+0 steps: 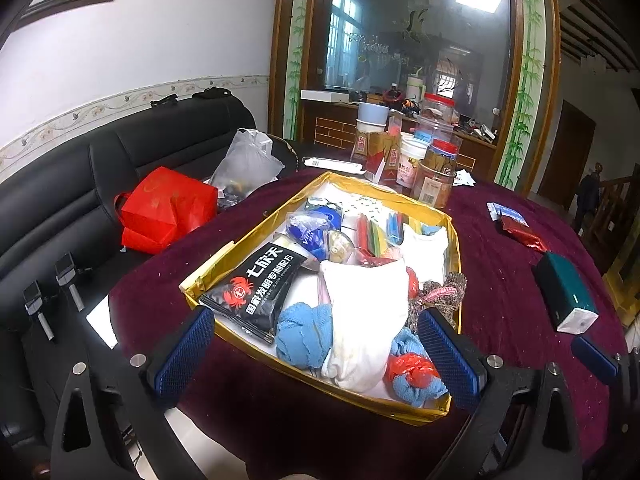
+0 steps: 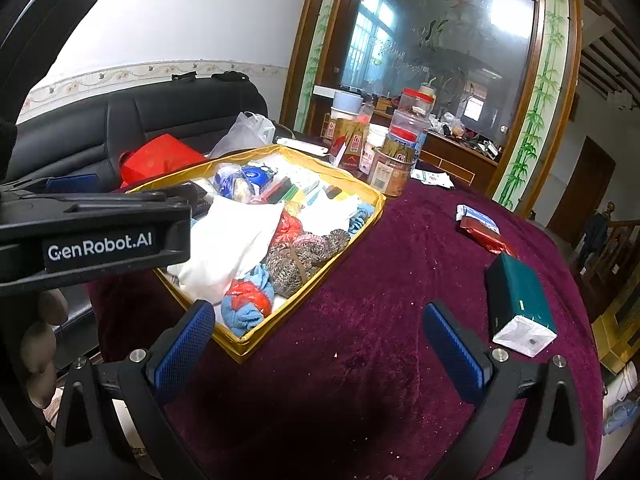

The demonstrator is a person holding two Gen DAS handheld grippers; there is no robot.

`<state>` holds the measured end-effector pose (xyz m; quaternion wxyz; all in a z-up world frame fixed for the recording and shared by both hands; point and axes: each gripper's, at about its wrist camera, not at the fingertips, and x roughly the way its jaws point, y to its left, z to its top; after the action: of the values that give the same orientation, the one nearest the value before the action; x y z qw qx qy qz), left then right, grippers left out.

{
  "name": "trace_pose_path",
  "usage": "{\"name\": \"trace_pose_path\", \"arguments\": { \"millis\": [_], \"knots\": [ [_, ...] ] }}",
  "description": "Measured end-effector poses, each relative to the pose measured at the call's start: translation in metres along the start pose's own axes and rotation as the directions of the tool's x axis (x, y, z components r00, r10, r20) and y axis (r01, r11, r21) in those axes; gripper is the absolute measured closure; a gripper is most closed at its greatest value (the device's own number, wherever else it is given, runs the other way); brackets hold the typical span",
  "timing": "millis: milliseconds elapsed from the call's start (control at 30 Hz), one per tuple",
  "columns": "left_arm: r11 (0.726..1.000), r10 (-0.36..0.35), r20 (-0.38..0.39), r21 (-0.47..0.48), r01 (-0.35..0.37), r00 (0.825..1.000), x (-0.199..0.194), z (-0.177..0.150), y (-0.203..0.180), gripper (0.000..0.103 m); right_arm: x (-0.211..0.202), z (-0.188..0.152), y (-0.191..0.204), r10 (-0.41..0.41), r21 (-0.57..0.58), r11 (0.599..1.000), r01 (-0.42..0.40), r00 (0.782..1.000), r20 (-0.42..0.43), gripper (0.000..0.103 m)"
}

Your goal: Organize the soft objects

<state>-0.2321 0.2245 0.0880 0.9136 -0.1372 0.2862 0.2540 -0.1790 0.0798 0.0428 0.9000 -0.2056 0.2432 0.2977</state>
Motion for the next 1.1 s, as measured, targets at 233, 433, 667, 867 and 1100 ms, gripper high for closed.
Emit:
{"name": "trace_pose_path", "arguments": {
  "millis": [233, 433, 667, 867, 1100],
  "knots": [
    [1.000, 0.001, -0.012, 0.015, -0.001, 1.000, 0.002, -0.003, -0.003, 0.000, 0.005, -0.003, 0.000, -0.013, 0.005, 1.000, 0.014, 1.000, -0.026, 0.000],
    [1.000, -0.001, -0.022, 0.019, 0.002, 1.000, 0.005, -0.004, -0.002, 0.000, 0.009, -0.002, -0.007, -0.014, 0.030, 0.999, 0.016, 0.999, -0.042, 0.000],
    [1.000, -0.006, -0.032, 0.028, 0.006, 0.999, 0.007, -0.005, -0.005, 0.000, 0.010, -0.003, -0.010, -0.009, 0.038, 0.999, 0.011, 0.999, -0.045, 0.000],
    [0.999, -0.008, -0.043, 0.037, 0.010, 0.999, 0.008, -0.006, -0.008, 0.000, 0.011, -0.004, -0.010, -0.007, 0.040, 0.999, 0.009, 0.999, -0.044, 0.000],
    [0.999, -0.011, -0.053, 0.046, 0.014, 0.999, 0.009, -0.007, -0.013, 0.000, 0.010, -0.005, -0.012, -0.002, 0.050, 0.999, 0.005, 0.999, -0.046, 0.000]
  ]
}}
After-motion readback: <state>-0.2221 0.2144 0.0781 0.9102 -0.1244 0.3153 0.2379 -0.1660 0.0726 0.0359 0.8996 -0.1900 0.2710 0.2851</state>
